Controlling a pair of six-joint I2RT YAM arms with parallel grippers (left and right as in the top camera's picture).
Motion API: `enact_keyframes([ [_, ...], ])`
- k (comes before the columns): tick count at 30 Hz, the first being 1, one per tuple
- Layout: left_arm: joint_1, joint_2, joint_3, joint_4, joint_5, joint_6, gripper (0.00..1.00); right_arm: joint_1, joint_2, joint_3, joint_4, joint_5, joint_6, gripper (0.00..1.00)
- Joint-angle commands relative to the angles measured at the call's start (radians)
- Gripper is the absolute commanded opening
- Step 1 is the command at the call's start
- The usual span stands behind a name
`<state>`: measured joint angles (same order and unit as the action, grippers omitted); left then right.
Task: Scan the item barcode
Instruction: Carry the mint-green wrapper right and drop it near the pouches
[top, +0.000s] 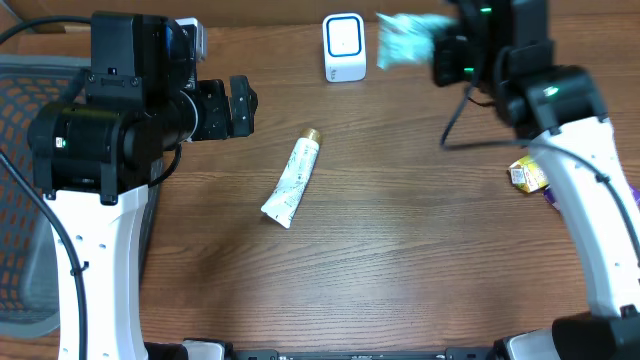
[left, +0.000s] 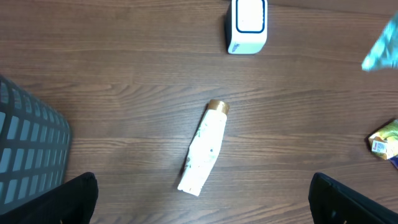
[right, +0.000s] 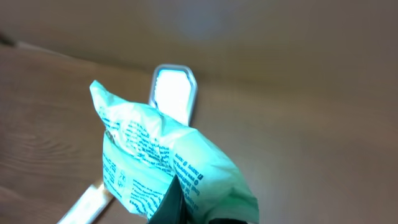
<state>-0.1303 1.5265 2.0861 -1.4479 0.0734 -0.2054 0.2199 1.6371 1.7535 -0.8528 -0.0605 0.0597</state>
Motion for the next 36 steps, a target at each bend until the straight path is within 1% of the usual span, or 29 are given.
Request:
enact_keyframes([
  [1, -0.001, 0.007, 0.009, 0.0, -0.003, 0.019, 1.0, -0.117, 0.015, -0.037, -0.071, -0.061, 0.349, 0.04],
  [4, -0.001, 0.007, 0.009, 0.0, -0.003, 0.018, 1.0, -0.23, 0.015, -0.106, -0.107, -0.04, 0.39, 0.04],
  [7, -0.001, 0.007, 0.009, 0.001, -0.003, 0.018, 1.0, -0.337, 0.016, -0.194, -0.097, 0.0, 0.436, 0.04],
  [10, -0.001, 0.007, 0.009, 0.001, -0.003, 0.018, 0.99, -0.436, 0.016, -0.297, -0.048, 0.054, 0.494, 0.04],
  [14, -0.001, 0.007, 0.009, 0.0, -0.003, 0.018, 1.0, -0.549, 0.016, -0.428, 0.043, 0.06, 0.495, 0.04],
  [17, -0.001, 0.007, 0.009, 0.001, -0.003, 0.018, 1.0, -0.604, 0.016, -0.481, 0.087, 0.059, 0.495, 0.04],
  [21, -0.001, 0.007, 0.009, 0.001, -0.003, 0.018, 1.0, -0.637, 0.014, -0.487, 0.1, 0.06, 0.493, 0.04],
  [22, -0.001, 0.007, 0.009, 0.001, -0.003, 0.018, 1.0, -0.639, 0.014, -0.487, 0.101, 0.059, 0.489, 0.05],
  [23, -0.001, 0.007, 0.009, 0.001, -0.003, 0.018, 1.0, -0.64, 0.014, -0.487, 0.1, 0.06, 0.486, 0.16],
  [24, -0.001, 0.007, 0.009, 0.001, -0.003, 0.018, 1.0, -0.64, 0.014, -0.487, 0.097, 0.059, 0.481, 0.31],
  [25, -0.001, 0.007, 0.009, 0.001, -0.003, 0.018, 1.0, -0.64, 0.014, -0.486, 0.095, 0.051, 0.463, 0.64],
  [26, -0.001, 0.007, 0.009, 0.0, -0.003, 0.018, 1.0, -0.64, 0.014, -0.483, 0.09, 0.038, 0.449, 0.78],
  [27, -0.001, 0.007, 0.009, 0.001, -0.003, 0.018, 1.0, -0.64, 0.014, -0.477, 0.083, 0.028, 0.441, 0.86],
  [28, -0.001, 0.007, 0.009, 0.001, -0.003, 0.018, 0.99, -0.64, 0.014, -0.466, 0.071, 0.021, 0.437, 0.92],
  [30, -0.001, 0.007, 0.009, 0.001, -0.003, 0.018, 1.0, -0.64, 0.014, -0.435, 0.036, 0.021, 0.437, 0.97],
  [36, -0.001, 0.007, 0.009, 0.001, -0.003, 0.018, 0.99, -0.633, -0.001, -0.3, -0.077, -0.01, 0.423, 0.97],
])
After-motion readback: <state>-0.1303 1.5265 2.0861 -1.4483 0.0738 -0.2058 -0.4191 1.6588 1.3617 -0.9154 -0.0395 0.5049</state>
